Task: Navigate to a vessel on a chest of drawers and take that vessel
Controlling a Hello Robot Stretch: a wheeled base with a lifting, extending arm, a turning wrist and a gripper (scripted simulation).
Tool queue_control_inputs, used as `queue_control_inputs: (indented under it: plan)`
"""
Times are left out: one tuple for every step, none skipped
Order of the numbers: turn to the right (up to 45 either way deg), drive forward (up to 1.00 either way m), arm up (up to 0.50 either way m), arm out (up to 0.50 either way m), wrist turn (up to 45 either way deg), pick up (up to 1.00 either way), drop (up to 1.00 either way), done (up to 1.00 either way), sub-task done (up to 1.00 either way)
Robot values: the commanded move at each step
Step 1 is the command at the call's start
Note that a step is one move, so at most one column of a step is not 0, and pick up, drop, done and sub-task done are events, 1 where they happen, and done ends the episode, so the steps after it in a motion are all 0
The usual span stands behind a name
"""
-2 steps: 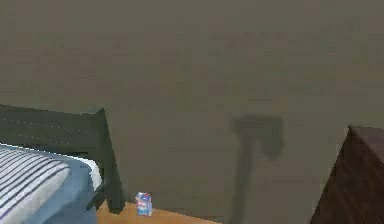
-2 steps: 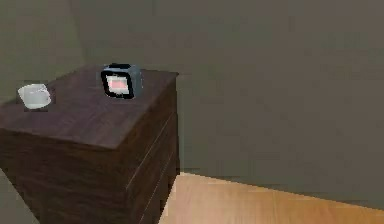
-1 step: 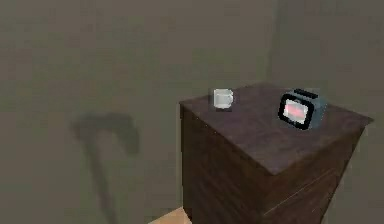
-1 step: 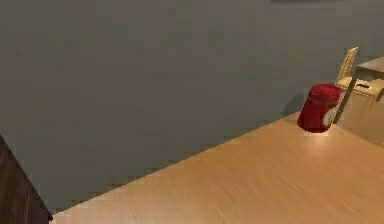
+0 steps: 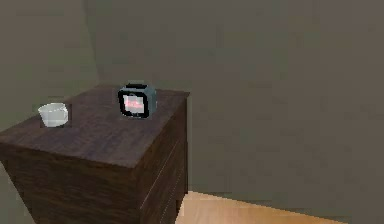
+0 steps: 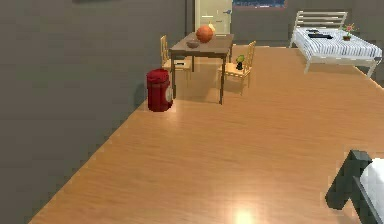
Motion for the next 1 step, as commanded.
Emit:
queue_control_inputs:
  plan:
    - [3.0,0.00,0.00,0.00,0.0,0.00,0.00,0.00,0.00]
